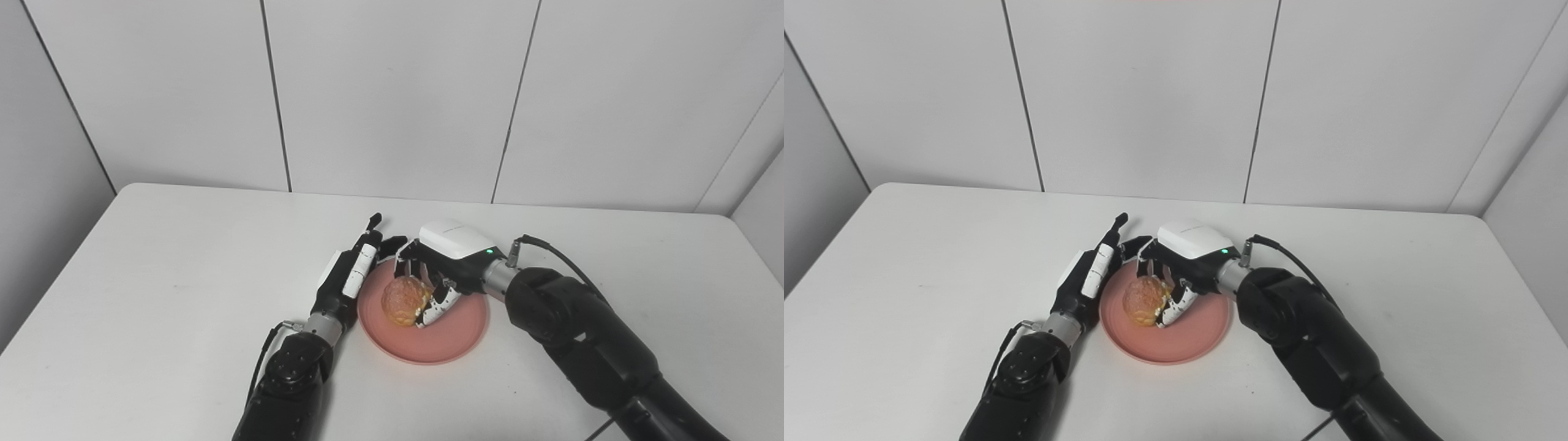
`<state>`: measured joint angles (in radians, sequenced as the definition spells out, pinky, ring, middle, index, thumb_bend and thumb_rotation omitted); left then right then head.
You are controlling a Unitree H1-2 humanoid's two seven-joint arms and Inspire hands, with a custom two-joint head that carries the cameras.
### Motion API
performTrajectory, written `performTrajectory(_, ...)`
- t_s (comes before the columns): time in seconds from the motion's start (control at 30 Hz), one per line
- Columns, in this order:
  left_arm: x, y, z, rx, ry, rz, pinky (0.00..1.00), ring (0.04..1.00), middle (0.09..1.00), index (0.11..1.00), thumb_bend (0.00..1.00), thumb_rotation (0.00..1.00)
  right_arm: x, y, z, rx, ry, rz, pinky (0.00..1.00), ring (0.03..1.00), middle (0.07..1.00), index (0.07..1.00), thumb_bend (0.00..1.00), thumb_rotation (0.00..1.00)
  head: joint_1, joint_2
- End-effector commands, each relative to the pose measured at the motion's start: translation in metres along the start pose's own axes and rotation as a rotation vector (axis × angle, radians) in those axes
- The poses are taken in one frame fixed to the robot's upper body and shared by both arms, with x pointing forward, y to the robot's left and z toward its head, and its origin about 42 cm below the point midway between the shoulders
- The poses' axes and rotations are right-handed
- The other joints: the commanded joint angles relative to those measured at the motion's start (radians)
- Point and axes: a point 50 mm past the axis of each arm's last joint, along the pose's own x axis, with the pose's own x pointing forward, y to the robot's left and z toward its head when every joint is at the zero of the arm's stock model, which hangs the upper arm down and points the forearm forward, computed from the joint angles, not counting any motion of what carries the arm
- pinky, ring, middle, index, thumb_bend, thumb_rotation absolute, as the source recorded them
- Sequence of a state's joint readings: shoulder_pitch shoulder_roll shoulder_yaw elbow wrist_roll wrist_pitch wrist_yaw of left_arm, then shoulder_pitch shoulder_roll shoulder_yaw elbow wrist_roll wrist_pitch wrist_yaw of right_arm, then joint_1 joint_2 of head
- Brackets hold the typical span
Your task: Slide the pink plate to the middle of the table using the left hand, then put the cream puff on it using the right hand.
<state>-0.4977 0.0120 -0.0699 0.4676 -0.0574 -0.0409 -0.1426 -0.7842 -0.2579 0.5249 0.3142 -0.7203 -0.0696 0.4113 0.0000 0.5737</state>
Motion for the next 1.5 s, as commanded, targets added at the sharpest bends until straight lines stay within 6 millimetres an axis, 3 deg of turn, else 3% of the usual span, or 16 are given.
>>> performTrajectory(0.0, -0.007, -0.005, -0.02, -0.015, 0.095, -0.014, 0.78, 0.85, 0.791, 1.0, 0.93, 0.94, 0.008, -0.034, 0.01, -0.08, -0.071, -0.053, 0.31, 0.386, 0.439, 0.514, 0.52, 0.0, -0.002, -0.003)
performTrajectory(0.3, -0.006, -0.005, -0.023, -0.018, 0.1, -0.023, 0.78, 0.874, 0.915, 1.0, 0.92, 0.94, 0.014, -0.026, 0.015, -0.17, -0.108, 0.029, 0.34, 0.403, 0.444, 0.526, 0.52, 0.0, -0.005, -0.003)
performTrajectory(0.53, -0.006, -0.005, -0.023, -0.027, 0.108, -0.018, 0.79, 0.904, 0.952, 1.0, 0.93, 0.93, 0.012, -0.029, 0.021, -0.17, -0.116, 0.053, 0.3, 0.366, 0.431, 0.518, 0.52, 0.01, -0.015, 0.0)
performTrajectory(0.63, -0.006, -0.004, -0.024, -0.014, 0.106, -0.025, 0.75, 0.933, 0.99, 1.0, 0.94, 0.93, 0.011, -0.031, 0.02, -0.156, -0.117, 0.056, 0.33, 0.405, 0.445, 0.527, 0.52, 0.01, -0.017, 0.001)
performTrajectory(0.7, -0.007, -0.004, -0.023, -0.011, 0.105, -0.027, 0.73, 0.873, 0.857, 1.0, 0.94, 0.94, 0.01, -0.033, 0.019, -0.151, -0.11, 0.069, 0.41, 0.48, 0.543, 0.501, 0.52, 0.13, -0.019, 0.001)
performTrajectory(0.73, -0.007, -0.004, -0.023, -0.012, 0.103, -0.026, 0.73, 0.873, 0.857, 1.0, 0.94, 0.94, 0.009, -0.034, 0.018, -0.147, -0.103, 0.077, 0.41, 0.48, 0.543, 0.501, 0.52, 0.13, -0.021, 0.001)
performTrajectory(0.77, -0.007, -0.003, -0.023, -0.012, 0.103, -0.026, 0.73, 0.836, 0.808, 1.0, 0.94, 0.94, 0.009, -0.034, 0.017, -0.144, -0.098, 0.083, 0.45, 0.518, 0.58, 0.574, 0.76, 0.23, -0.022, 0.001)
performTrajectory(0.83, -0.008, -0.003, -0.023, -0.015, 0.102, -0.026, 0.73, 0.808, 0.796, 1.0, 0.94, 0.94, 0.008, -0.035, 0.016, -0.128, -0.082, 0.091, 0.48, 0.557, 0.617, 0.622, 0.93, 0.29, -0.023, 0.001)
performTrajectory(0.9, -0.008, -0.003, -0.022, -0.012, 0.096, -0.031, 0.73, 0.801, 0.805, 1.0, 0.94, 0.94, 0.006, -0.037, 0.013, -0.12, -0.067, 0.092, 0.51, 0.595, 0.65, 0.641, 0.98, 0.31, -0.025, 0.002)
performTrajectory(1.03, -0.008, -0.003, -0.023, -0.013, 0.09, -0.04, 0.72, 0.802, 0.819, 1.0, 0.95, 0.94, 0.003, -0.04, 0.01, -0.109, -0.045, 0.093, 0.6, 0.7, 0.74, 0.705, 1.0, 0.36, -0.028, 0.002)
performTrajectory(1.27, -0.009, -0.003, -0.023, -0.023, 0.093, -0.047, 0.75, 0.842, 0.797, 1.0, 0.93, 0.94, -0.004, -0.053, 0.003, -0.057, -0.016, 0.036, 0.6, 0.724, 0.771, 0.718, 1.0, 0.37, -0.032, 0.005)
performTrajectory(1.47, -0.01, -0.004, -0.023, -0.036, 0.102, -0.038, 0.77, 0.858, 0.808, 1.0, 0.93, 0.93, -0.013, -0.07, 0.0, -0.075, -0.014, -0.015, 0.67, 0.763, 0.768, 0.71, 1.0, 0.38, -0.037, 0.007)
